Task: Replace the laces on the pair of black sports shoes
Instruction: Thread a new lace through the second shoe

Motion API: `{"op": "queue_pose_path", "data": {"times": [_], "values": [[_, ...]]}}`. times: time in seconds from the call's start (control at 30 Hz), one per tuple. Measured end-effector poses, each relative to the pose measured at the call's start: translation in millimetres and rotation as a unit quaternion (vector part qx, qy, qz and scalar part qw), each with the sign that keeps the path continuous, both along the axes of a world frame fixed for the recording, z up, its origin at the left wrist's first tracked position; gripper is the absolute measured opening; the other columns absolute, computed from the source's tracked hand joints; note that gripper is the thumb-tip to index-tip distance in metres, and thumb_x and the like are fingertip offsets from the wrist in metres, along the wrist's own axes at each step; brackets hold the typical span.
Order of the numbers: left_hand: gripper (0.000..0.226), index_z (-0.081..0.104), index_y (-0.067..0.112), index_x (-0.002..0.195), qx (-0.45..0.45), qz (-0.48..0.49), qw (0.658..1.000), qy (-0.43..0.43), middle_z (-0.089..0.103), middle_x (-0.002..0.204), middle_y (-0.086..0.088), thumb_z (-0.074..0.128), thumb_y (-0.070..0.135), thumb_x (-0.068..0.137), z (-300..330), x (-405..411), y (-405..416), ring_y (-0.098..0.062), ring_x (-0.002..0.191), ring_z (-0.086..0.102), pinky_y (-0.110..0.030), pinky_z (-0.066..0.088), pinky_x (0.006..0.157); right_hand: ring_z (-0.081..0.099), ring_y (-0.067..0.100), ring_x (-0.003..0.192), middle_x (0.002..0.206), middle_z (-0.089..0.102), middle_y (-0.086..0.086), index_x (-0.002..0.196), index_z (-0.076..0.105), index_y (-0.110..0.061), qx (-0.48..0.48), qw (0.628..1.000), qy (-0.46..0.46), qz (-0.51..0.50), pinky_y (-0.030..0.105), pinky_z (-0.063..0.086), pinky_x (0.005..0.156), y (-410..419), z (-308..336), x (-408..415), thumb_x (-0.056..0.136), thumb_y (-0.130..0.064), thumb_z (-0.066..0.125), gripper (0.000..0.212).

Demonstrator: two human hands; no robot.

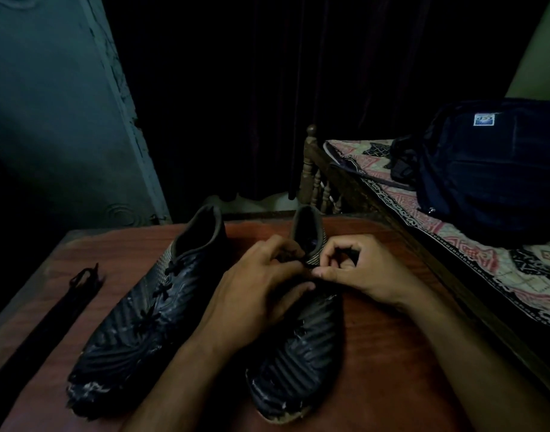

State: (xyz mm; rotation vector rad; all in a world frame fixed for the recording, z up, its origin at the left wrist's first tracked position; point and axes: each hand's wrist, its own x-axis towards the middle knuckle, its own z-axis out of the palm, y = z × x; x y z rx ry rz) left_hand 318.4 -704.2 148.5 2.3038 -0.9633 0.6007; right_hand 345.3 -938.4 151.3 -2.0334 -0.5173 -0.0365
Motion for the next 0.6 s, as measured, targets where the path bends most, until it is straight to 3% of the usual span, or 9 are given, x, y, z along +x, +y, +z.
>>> {"op": "queue_pose_path", "data": {"times": [0.23,0.4,0.47,0.6], "values": [[0.016,0.066,0.028,0.101,-0.066,0.003,0.998,0.018,0.051,0.113,0.020,0.059,0.043,0.101,-0.7,3.3,2.2,-0.001,0.095,0.062,-0.028,0.058,0.075,0.041,0.015,0.059,0.063,0.055,-0.014,0.077,0.070,-0.021,0.013,1.000,-0.001,-0.013,0.030,0.033,0.061,1.6,-0.2,-2.0,0.078,-0.043,0.082,0.026],[0.013,0.067,0.023,0.093,-0.123,0.000,0.990,0.063,0.054,0.113,0.012,0.065,0.035,0.098,0.9,4.0,8.2,-0.006,0.108,0.060,-0.008,0.045,0.080,0.049,0.015,0.070,0.076,0.060,-0.001,0.079,0.066,-0.013,0.062,0.998,-0.007,-0.005,0.031,0.038,0.067,2.4,1.8,-2.7,0.082,-0.032,0.080,0.024],[0.014,0.063,0.024,0.091,-0.129,-0.006,0.988,0.082,0.054,0.112,0.011,0.064,0.035,0.099,1.5,2.1,9.0,-0.010,0.108,0.060,-0.011,0.046,0.080,0.052,0.015,0.071,0.077,0.060,0.003,0.079,0.063,-0.008,0.115,0.993,0.013,0.007,0.026,0.041,0.065,2.8,2.6,-2.6,0.083,-0.028,0.076,0.024],[0.017,0.058,0.023,0.091,-0.101,-0.032,0.992,0.074,0.054,0.106,0.009,0.071,0.032,0.096,1.2,2.3,8.9,-0.015,0.099,0.062,-0.031,0.056,0.080,0.056,0.011,0.068,0.077,0.065,-0.002,0.081,0.062,-0.008,0.196,0.980,0.029,0.001,0.023,0.046,0.055,9.3,2.4,-1.3,0.083,-0.019,0.070,0.014]]}}
